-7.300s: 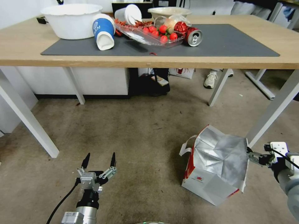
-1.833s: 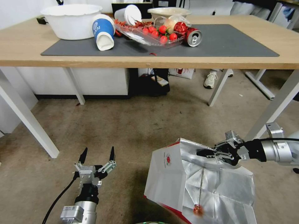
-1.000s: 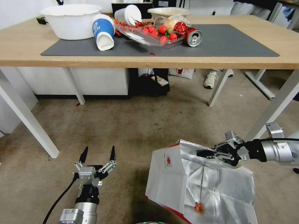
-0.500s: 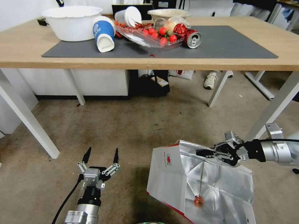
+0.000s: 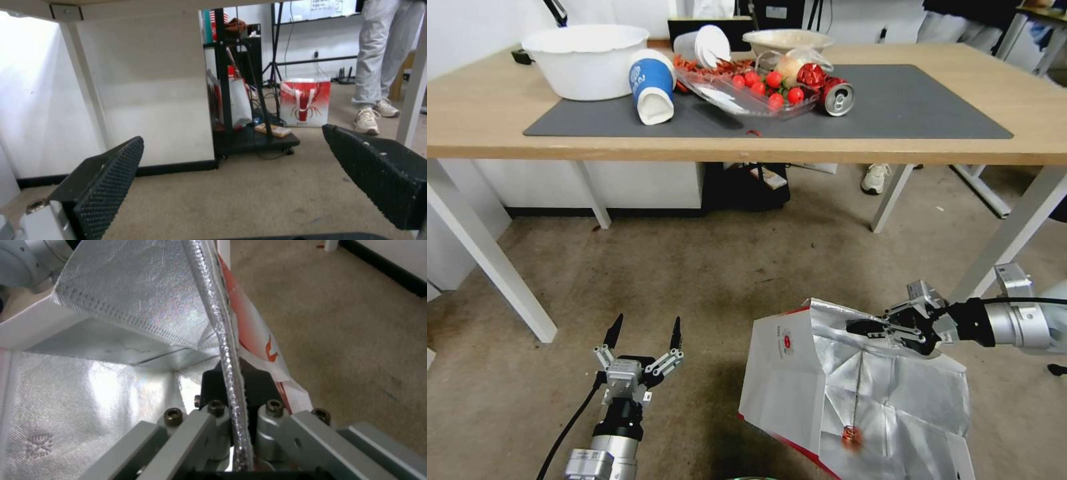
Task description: Pick up the food delivery bag from the floor and place it on the table.
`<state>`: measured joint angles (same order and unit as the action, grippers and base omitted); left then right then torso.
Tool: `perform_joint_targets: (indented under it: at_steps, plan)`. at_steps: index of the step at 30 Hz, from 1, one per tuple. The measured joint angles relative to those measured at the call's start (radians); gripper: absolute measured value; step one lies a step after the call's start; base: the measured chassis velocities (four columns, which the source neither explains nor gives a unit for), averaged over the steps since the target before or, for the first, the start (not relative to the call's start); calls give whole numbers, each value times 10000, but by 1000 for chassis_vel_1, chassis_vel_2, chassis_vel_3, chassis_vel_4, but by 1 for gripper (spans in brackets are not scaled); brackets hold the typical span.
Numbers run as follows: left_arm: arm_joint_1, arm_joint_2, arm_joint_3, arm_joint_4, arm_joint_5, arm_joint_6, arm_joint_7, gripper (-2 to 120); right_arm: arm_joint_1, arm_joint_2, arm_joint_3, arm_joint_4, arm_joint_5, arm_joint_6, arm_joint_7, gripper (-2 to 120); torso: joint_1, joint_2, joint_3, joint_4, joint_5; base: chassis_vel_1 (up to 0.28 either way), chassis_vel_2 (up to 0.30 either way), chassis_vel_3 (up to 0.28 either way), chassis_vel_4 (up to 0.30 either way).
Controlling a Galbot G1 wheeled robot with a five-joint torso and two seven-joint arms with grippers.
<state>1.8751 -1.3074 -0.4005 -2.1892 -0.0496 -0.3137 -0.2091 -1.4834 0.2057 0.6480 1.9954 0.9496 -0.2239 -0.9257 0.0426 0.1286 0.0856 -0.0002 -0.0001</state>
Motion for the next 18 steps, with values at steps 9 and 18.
perform_joint_targets:
  at_steps: [9,18]
  plan:
    - [-9,4,9,18,-38,-6,42,100,5,-20,0,-5,8,-1,8,0,57,379,324,0,0,0,0,0,0]
    - [-25,14,-17,18,-66,-3,43,100,12,-65,17,20,57,-1,-2,0,158,761,603,0,0,0,0,0,0]
